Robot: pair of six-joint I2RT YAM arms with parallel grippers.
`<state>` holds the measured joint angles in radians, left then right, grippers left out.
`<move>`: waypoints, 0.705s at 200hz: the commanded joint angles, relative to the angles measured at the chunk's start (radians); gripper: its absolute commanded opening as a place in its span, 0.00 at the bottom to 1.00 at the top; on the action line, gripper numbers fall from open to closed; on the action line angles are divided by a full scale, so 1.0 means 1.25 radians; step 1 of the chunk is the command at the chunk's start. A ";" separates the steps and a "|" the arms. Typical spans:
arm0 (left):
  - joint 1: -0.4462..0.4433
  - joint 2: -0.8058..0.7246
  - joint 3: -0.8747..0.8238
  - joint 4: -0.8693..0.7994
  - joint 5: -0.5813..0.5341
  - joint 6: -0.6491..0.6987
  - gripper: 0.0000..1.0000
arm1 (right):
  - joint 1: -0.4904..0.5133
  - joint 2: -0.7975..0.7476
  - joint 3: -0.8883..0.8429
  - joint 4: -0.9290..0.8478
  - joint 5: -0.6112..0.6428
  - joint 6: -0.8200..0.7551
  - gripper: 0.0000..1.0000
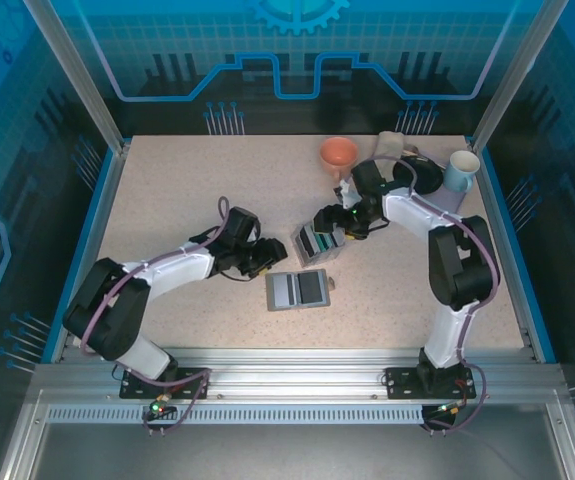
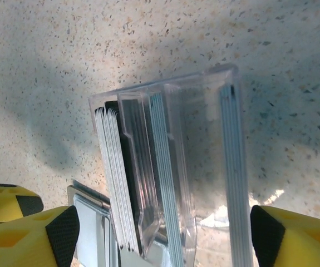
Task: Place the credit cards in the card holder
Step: Pick up the credit card from the storage box.
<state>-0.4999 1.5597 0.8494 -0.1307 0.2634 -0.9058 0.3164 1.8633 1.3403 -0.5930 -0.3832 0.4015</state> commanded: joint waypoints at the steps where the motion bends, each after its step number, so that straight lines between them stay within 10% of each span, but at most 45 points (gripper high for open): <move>1: 0.007 0.024 0.047 -0.016 0.028 0.019 0.57 | 0.009 -0.077 0.015 -0.077 0.169 -0.013 0.84; 28: 0.013 0.065 0.100 -0.031 0.034 0.017 0.57 | 0.046 -0.162 0.022 -0.105 0.325 -0.051 0.80; 85: 0.020 0.218 0.245 -0.027 0.088 -0.001 0.59 | 0.182 -0.128 0.067 -0.133 0.409 -0.112 0.36; 141: 0.020 0.303 0.302 -0.019 0.102 -0.020 0.58 | 0.238 -0.036 0.103 -0.143 0.474 -0.124 0.33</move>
<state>-0.4812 1.9068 1.1915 -0.1444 0.3576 -0.9173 0.5865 1.7821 1.4197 -0.7315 0.1432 0.2680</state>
